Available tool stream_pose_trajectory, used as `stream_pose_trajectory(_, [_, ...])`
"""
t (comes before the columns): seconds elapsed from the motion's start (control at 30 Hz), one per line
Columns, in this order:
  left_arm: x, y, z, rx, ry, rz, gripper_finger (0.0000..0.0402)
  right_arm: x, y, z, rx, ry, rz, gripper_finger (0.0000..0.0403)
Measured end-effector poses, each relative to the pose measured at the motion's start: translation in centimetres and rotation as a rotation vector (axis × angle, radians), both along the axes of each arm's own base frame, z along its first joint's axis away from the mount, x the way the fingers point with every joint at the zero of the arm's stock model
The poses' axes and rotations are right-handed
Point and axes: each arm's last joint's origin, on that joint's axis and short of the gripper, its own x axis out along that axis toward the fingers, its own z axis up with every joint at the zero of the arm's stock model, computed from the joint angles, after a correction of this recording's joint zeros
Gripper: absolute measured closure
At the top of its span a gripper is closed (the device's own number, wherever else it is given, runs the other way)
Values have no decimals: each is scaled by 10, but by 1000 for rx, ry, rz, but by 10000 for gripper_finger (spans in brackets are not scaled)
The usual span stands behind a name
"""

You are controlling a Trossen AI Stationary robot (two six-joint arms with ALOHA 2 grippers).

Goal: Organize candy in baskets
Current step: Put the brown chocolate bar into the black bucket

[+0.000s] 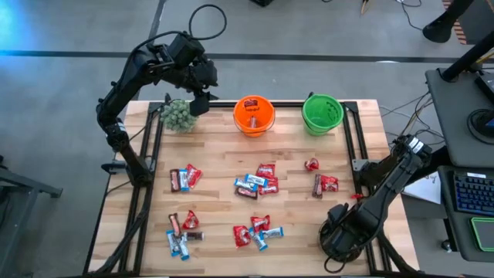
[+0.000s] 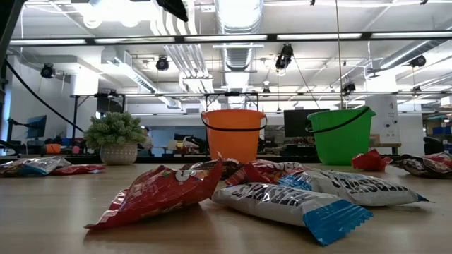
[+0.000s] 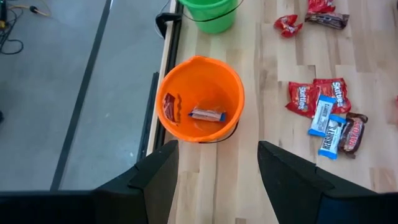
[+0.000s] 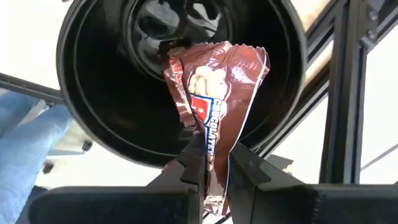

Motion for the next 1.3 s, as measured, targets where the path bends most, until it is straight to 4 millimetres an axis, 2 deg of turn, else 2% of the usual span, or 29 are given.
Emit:
stream_pose_trajectory(0.23, [0, 0, 0, 0, 0, -1, 200, 0, -2, 0, -47, -33, -2, 369])
stream_pose_trajectory(0.67, [0, 0, 0, 3, 1, -5, 200, -6, -9, 0, -131, 39, -40, 369])
stream_pose_trajectory(0.87, [0, 0, 0, 6, 2, -9, 200, -3, -6, 1, -99, -24, -11, 369])
stream_pose_trajectory(1.0, [0, 0, 0, 6, 3, -9, 200, -3, -5, 3, -113, -87, -50, 369])
stream_pose_trajectory(1.3, [0, 0, 0, 6, 2, -10, 200, -15, -2, 14, -79, -122, -95, 369])
